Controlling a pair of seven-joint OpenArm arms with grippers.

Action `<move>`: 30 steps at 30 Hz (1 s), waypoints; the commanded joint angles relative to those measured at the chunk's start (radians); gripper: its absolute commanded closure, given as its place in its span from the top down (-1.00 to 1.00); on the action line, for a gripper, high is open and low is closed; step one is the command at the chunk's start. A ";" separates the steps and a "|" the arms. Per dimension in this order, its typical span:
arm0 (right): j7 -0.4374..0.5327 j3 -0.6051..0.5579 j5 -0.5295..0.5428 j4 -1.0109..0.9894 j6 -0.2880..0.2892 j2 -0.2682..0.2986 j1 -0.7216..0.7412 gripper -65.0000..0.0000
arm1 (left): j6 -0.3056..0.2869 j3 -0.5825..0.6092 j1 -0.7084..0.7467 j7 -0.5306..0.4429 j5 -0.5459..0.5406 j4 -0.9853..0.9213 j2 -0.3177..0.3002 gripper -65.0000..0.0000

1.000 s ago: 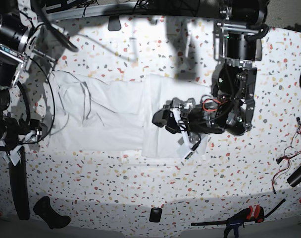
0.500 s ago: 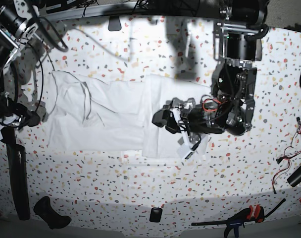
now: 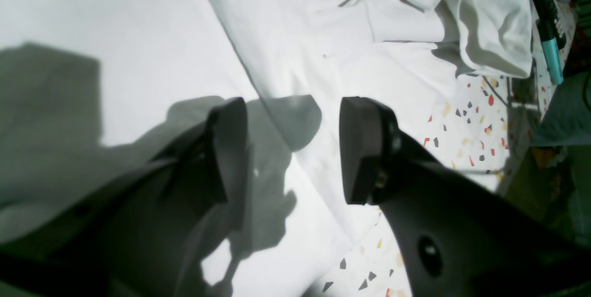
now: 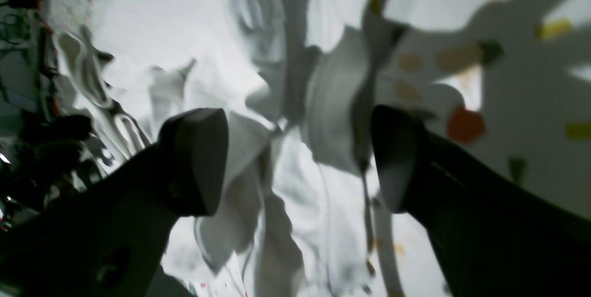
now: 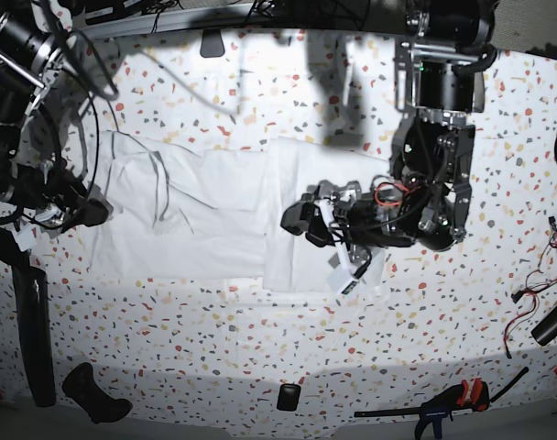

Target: Fold the T-shirt properly

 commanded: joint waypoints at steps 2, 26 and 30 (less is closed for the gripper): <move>-0.056 -0.010 0.056 0.006 0.001 0.011 0.018 0.46 | -0.008 0.001 -0.024 -0.023 -0.026 0.018 0.002 -0.04; -0.150 -0.011 0.242 0.006 0.001 -0.081 0.065 0.45 | -0.008 0.001 0.064 -0.210 0.195 0.014 -0.073 -0.04; -0.162 -0.011 0.240 0.006 0.001 -0.109 0.101 0.21 | -0.007 0.001 0.064 -0.210 0.191 0.014 -0.072 -0.04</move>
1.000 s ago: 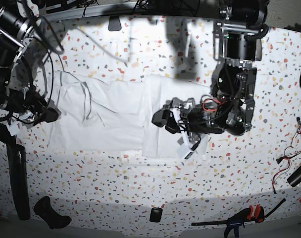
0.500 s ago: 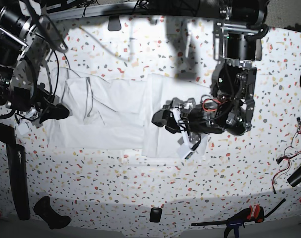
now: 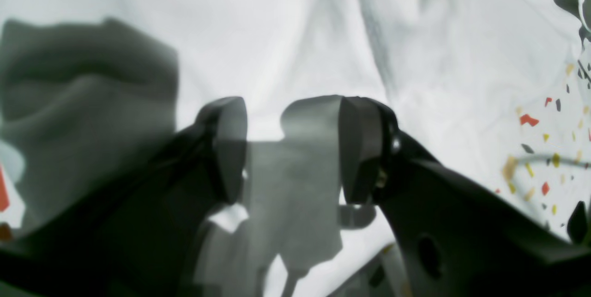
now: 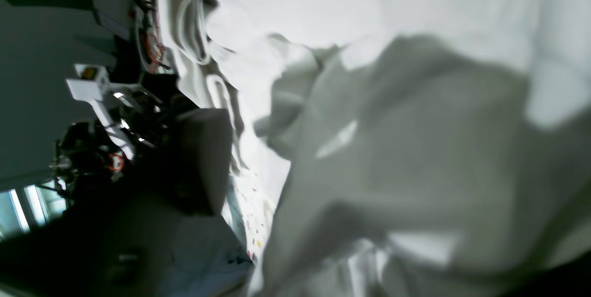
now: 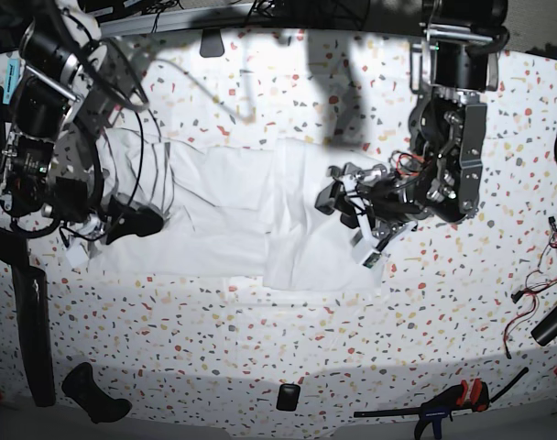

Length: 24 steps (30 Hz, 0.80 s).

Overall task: Fold the T-shirt properly
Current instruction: 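Grasp the other end of the strip with the right gripper and lift it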

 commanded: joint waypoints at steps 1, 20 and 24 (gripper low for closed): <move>0.007 0.002 0.028 0.014 0.003 0.016 0.041 -0.03 | -0.003 0.000 -0.022 -0.015 -0.019 0.016 0.003 -0.04; 0.007 -0.153 0.117 0.014 0.003 -0.080 0.284 -1.00 | 0.000 0.000 -0.022 -0.086 -0.018 0.016 0.048 -0.04; 0.007 -0.236 0.117 0.014 0.003 -0.158 0.324 -1.00 | 0.000 0.000 -0.023 -0.082 -0.019 0.016 0.079 -0.04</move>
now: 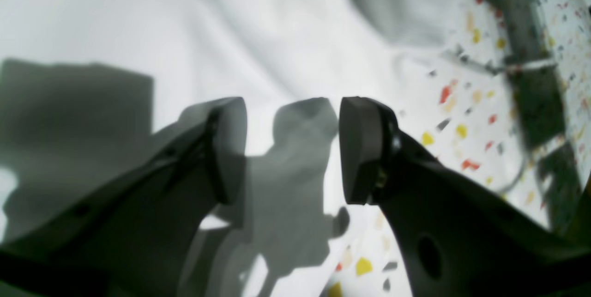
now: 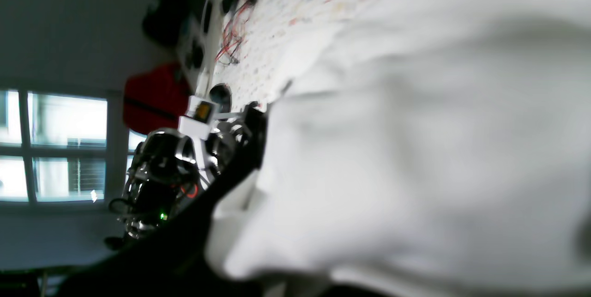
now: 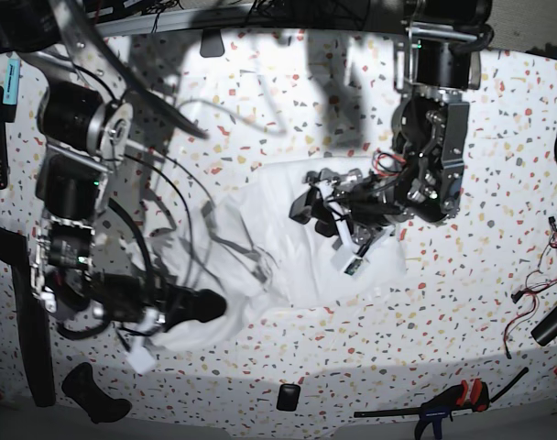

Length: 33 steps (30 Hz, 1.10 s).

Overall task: Fold the T-shirt properly
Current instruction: 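Grasp the other end of the strip with the right gripper and lift it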

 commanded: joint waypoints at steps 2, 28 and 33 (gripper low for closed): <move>0.014 -0.024 0.038 0.015 0.004 -0.037 0.056 -1.00 | -0.008 0.000 -0.022 -0.020 -0.019 0.016 0.008 -0.04; 0.044 -0.040 -0.292 0.015 0.004 -0.237 0.125 -1.00 | 0.076 0.000 0.000 0.235 -0.019 0.329 -0.130 -0.04; 0.041 -0.040 -0.294 0.015 0.004 -0.253 0.132 -1.00 | 0.240 -0.001 0.051 0.205 0.064 0.330 -0.255 -0.04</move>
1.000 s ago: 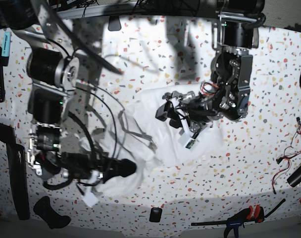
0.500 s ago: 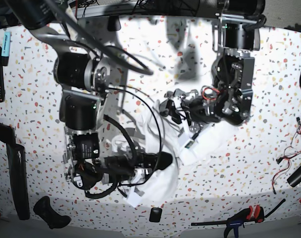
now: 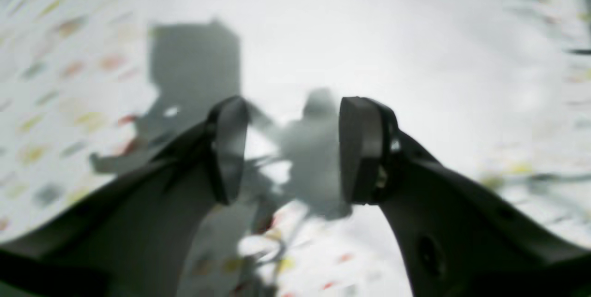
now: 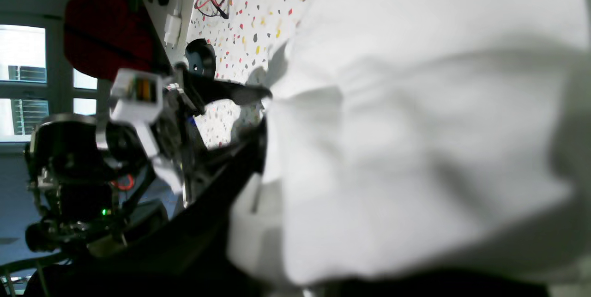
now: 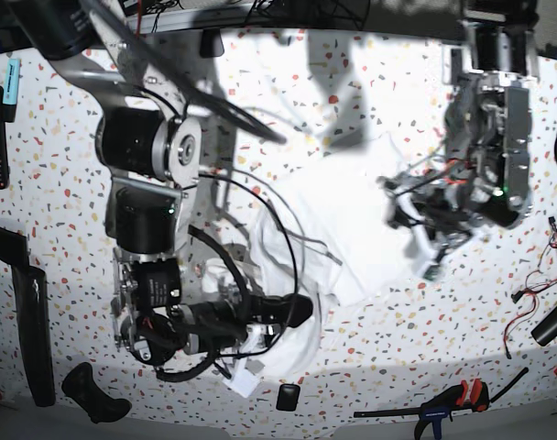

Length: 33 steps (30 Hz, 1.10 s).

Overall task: Fold the T-shirt properly
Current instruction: 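Grasp the other end of the strip with the right gripper and lift it, then carry the lifted end with the right gripper over onto the left gripper's fold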

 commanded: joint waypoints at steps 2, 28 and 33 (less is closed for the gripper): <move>0.010 0.000 0.015 0.015 0.004 -0.020 0.045 -1.00 | 0.034 -0.001 0.004 -0.006 -0.011 0.019 -0.036 -0.04; 0.025 -0.305 -0.077 0.015 -0.003 -0.129 0.050 -1.00 | 0.047 0.000 0.086 -0.093 0.005 0.019 -0.030 -0.06; 0.025 -0.452 -0.077 0.014 -0.003 -0.129 0.050 -1.00 | 0.047 0.000 0.086 -0.094 0.005 0.019 -0.030 -0.06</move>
